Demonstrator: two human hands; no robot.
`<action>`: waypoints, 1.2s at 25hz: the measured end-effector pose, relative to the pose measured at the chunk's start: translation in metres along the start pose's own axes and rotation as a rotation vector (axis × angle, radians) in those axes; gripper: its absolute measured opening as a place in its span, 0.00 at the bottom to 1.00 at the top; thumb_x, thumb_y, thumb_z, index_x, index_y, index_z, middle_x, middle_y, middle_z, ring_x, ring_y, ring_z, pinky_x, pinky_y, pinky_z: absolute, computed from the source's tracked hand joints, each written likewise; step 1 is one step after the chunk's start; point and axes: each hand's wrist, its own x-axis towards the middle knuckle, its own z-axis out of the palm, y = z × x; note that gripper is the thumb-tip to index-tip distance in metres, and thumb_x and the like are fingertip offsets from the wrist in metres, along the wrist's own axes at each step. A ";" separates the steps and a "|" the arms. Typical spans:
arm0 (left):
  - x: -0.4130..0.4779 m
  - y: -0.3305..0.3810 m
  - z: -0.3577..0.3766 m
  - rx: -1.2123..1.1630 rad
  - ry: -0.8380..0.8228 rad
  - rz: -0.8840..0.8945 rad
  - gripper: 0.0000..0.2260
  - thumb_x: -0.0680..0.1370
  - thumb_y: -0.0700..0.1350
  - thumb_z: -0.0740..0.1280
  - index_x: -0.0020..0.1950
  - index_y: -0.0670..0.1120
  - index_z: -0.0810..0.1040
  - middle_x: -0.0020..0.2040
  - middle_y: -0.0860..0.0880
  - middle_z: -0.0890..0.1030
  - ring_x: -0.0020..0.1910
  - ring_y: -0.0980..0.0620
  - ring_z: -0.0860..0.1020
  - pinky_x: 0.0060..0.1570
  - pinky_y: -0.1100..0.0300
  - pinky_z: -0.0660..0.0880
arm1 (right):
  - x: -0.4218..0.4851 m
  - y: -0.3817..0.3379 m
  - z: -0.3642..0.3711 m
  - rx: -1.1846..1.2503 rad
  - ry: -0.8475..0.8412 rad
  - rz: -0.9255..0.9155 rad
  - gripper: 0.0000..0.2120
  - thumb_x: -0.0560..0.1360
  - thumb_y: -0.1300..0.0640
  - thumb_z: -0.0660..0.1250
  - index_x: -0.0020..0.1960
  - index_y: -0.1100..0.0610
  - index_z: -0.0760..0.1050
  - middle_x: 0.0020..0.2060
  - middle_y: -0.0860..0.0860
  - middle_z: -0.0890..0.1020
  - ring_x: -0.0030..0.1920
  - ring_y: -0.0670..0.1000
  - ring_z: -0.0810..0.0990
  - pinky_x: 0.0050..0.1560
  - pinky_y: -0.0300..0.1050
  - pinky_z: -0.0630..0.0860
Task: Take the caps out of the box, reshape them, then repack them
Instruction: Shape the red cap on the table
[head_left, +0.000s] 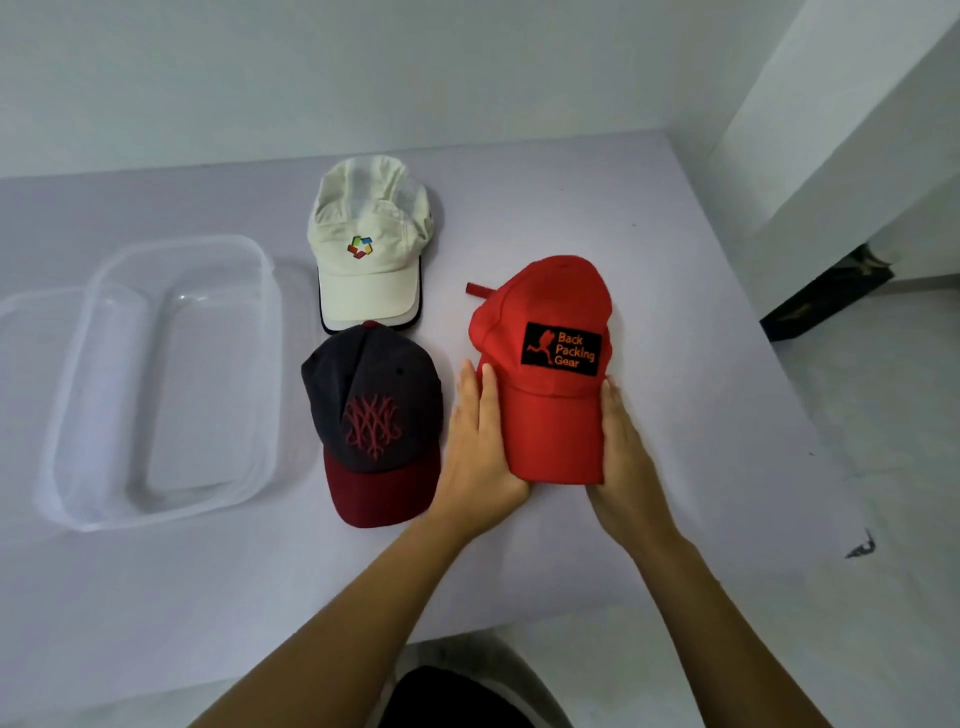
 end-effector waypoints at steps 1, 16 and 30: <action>0.001 0.001 -0.006 -0.053 -0.008 0.004 0.47 0.72 0.55 0.68 0.72 0.52 0.31 0.72 0.54 0.31 0.72 0.56 0.31 0.73 0.57 0.39 | -0.001 -0.004 0.000 0.078 0.020 -0.004 0.33 0.77 0.52 0.57 0.75 0.51 0.43 0.76 0.49 0.51 0.76 0.50 0.53 0.73 0.50 0.58; -0.003 0.039 -0.036 -0.698 0.014 -0.086 0.42 0.68 0.58 0.66 0.77 0.54 0.48 0.71 0.58 0.65 0.67 0.68 0.68 0.63 0.69 0.69 | 0.017 -0.074 -0.003 0.742 0.000 0.055 0.26 0.80 0.65 0.54 0.75 0.56 0.50 0.63 0.42 0.67 0.56 0.27 0.72 0.51 0.25 0.71; 0.071 0.008 -0.120 -0.584 -0.233 -0.108 0.35 0.72 0.67 0.61 0.74 0.50 0.64 0.73 0.58 0.65 0.68 0.67 0.64 0.73 0.56 0.57 | -0.018 -0.016 -0.013 -0.032 0.004 -0.318 0.26 0.77 0.39 0.52 0.72 0.32 0.46 0.75 0.37 0.39 0.76 0.45 0.40 0.66 0.60 0.56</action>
